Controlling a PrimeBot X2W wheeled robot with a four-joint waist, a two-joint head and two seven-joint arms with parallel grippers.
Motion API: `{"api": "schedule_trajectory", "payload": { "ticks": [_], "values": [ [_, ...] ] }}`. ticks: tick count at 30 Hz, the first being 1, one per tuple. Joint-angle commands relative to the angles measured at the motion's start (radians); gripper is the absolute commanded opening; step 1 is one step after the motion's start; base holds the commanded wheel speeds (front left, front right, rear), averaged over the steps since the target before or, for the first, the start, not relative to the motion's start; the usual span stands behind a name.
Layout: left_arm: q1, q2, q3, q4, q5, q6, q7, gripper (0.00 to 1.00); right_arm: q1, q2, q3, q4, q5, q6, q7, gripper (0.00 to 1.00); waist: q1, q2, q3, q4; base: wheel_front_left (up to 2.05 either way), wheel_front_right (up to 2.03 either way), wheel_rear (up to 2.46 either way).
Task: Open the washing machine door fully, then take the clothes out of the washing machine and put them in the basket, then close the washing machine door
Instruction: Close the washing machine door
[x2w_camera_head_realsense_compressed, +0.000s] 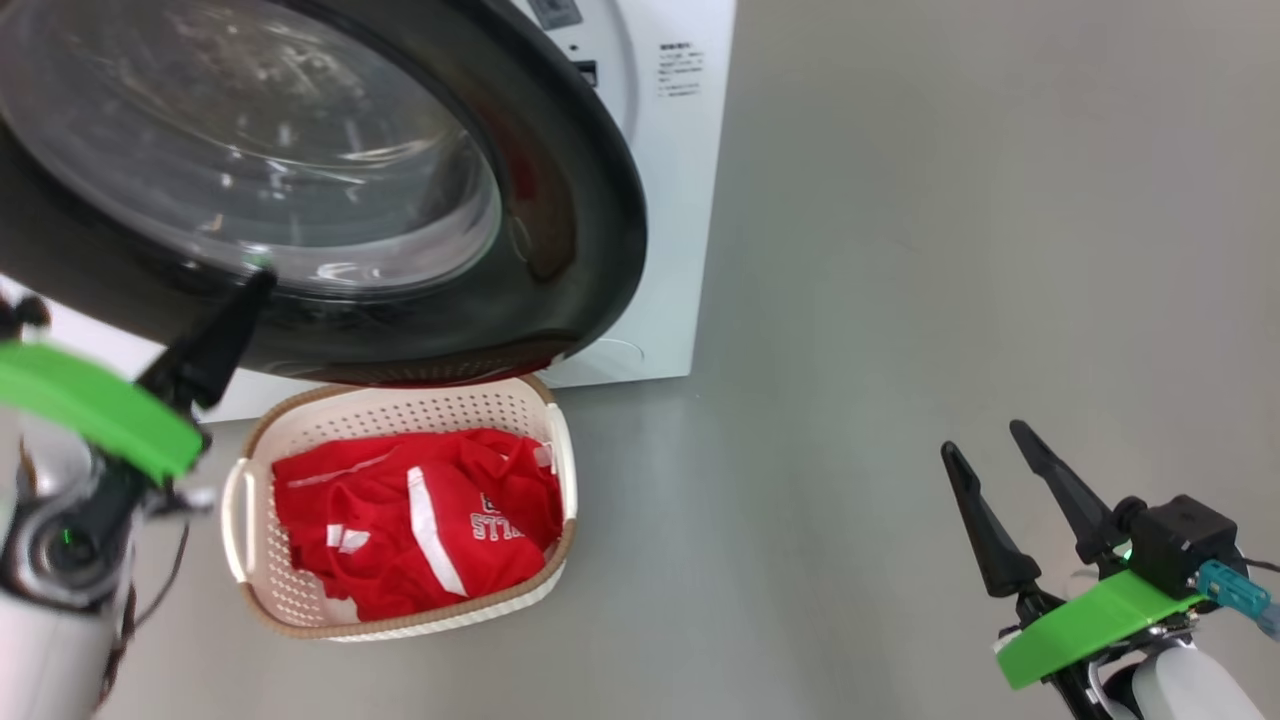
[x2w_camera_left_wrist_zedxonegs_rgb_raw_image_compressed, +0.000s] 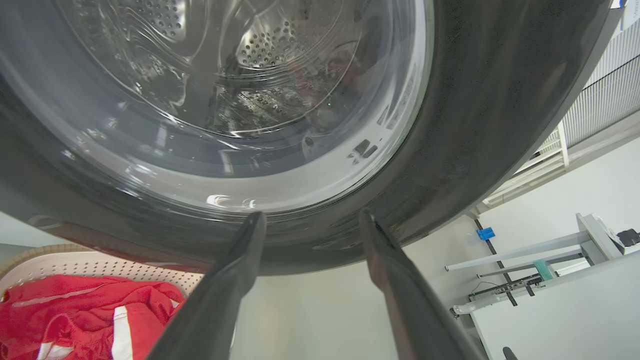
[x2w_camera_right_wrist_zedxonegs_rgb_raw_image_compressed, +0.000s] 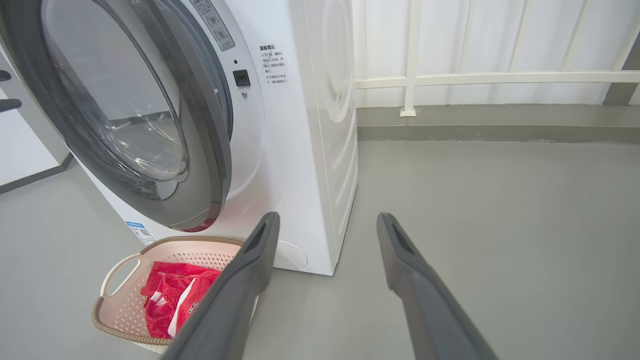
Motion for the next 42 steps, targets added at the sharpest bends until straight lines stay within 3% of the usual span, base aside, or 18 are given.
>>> {"api": "schedule_trajectory", "payload": {
  "ticks": [1, 16, 28, 33, 35, 42],
  "values": [
    [0.021, 0.060, 0.034, -0.031, -0.005, -0.010, -0.042, 1.00, 0.018, -0.017, 0.013, -0.022, -0.018, 0.002, -0.012, 1.00, 0.0000, -0.0001, -0.017, 0.021, 0.00, 0.00, 0.00],
    [0.302, 0.049, 0.051, -0.069, -0.096, -0.010, -0.331, 1.00, 0.042, -0.024, -0.009, -0.026, -0.018, 0.002, -0.012, 1.00, 0.0000, -0.0001, -0.019, 0.048, 0.00, 0.00, 0.00],
    [0.401, 0.041, -0.016, 0.057, 0.010, -0.010, -0.560, 1.00, 0.036, -0.028, -0.011, -0.025, -0.014, 0.002, -0.012, 1.00, 0.0000, -0.0001, -0.014, 0.030, 0.00, 0.00, 0.00],
    [0.420, 0.015, -0.023, 0.123, 0.108, -0.010, -0.604, 1.00, 0.039, -0.026, -0.017, -0.024, -0.013, 0.002, -0.012, 1.00, 0.0000, -0.0001, -0.016, 0.024, 0.00, 0.00, 0.00],
    [0.424, -0.008, 0.022, 0.131, 0.163, -0.010, -0.606, 1.00, 0.041, -0.026, -0.020, -0.024, -0.013, 0.002, -0.012, 1.00, 0.0000, -0.0001, -0.016, 0.023, 0.00, 0.00, 0.00],
    [0.485, -0.125, 0.198, 0.100, 0.537, -0.010, -0.607, 1.00, 0.044, -0.022, -0.027, -0.023, -0.013, 0.002, -0.012, 1.00, 0.0000, -0.0001, -0.019, 0.019, 0.00, 0.00, 0.00]
  ]
}}
